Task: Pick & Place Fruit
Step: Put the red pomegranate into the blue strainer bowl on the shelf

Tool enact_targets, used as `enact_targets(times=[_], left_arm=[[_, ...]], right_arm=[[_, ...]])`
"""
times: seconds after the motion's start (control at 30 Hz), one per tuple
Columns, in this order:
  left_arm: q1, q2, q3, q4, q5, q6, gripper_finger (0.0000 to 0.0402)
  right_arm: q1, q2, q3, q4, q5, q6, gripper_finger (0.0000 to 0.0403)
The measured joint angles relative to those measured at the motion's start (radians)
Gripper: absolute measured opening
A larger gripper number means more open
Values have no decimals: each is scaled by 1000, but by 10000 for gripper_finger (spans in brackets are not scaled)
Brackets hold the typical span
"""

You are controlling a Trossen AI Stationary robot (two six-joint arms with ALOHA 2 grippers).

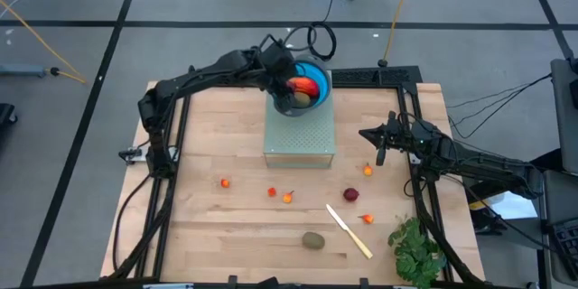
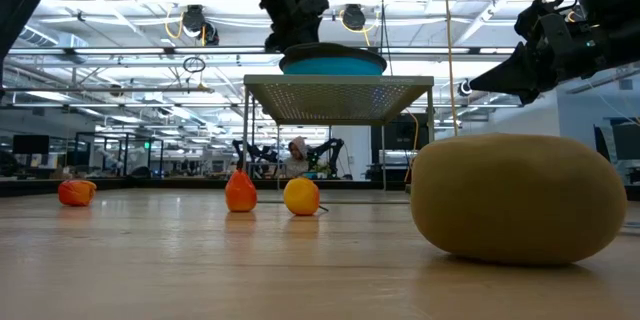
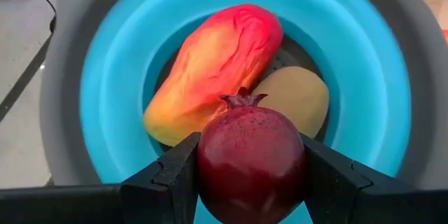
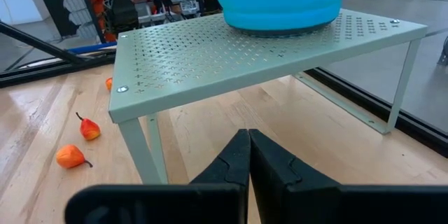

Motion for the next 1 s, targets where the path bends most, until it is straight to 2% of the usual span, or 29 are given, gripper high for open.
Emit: enact_targets(times=[0.47,1.0], left_arm=[[0,0,0,-45,2,8,203],[0,0,15,-59,2,1,285]], right_arm=[[0,0,0,0,0,0,0],[0,0,0,0,0,0,0]])
